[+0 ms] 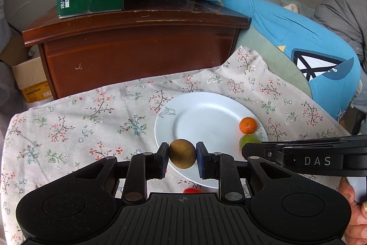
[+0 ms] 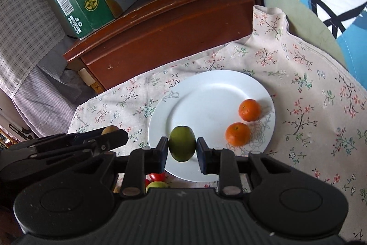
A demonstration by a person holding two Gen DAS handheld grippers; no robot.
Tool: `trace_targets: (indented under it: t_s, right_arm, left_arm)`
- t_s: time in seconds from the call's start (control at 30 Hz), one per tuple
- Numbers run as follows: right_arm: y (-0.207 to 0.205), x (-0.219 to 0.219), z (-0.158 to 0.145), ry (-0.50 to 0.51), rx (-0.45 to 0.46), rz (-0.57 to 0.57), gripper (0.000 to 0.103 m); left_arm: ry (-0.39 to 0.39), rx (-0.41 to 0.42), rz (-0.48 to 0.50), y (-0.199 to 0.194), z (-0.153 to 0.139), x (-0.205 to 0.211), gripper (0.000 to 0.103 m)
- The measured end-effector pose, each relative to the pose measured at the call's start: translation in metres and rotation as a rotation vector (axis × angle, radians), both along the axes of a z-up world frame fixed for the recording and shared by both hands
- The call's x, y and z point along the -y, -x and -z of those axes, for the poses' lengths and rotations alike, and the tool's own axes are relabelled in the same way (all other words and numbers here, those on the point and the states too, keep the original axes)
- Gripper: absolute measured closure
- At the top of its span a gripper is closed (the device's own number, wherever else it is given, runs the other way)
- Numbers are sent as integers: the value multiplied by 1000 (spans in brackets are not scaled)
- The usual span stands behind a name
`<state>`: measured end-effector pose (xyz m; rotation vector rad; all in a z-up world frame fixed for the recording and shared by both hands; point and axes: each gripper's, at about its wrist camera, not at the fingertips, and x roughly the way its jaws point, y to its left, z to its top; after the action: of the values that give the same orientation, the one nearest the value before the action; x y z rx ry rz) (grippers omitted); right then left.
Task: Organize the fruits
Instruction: 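Carry the kiwi and green fruit onto the plate and open both tools, then return to the cluster and grasp a mandarin with each tool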
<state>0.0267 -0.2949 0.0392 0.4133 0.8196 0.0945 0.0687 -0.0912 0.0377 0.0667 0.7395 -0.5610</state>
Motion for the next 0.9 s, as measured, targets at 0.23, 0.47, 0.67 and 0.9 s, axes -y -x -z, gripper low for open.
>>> trace_targets:
  t_s: [0.23, 0.47, 0.67, 0.9]
  right_arm:
    - [-8, 3, 13, -9, -50, 24, 76]
    - [-15, 7, 26, -29, -91, 49, 76]
    - [-17, 12, 27, -59, -78, 73, 72]
    - [-13, 20, 17, -77, -35, 118, 41]
  left_arm:
    - [-8, -52, 11, -13, 20, 13, 80]
    - [-10, -83, 13, -24, 33, 23, 80]
    - [12, -96, 9, -26, 32, 25, 75]
    - [29, -50, -104, -24, 15, 5, 32]
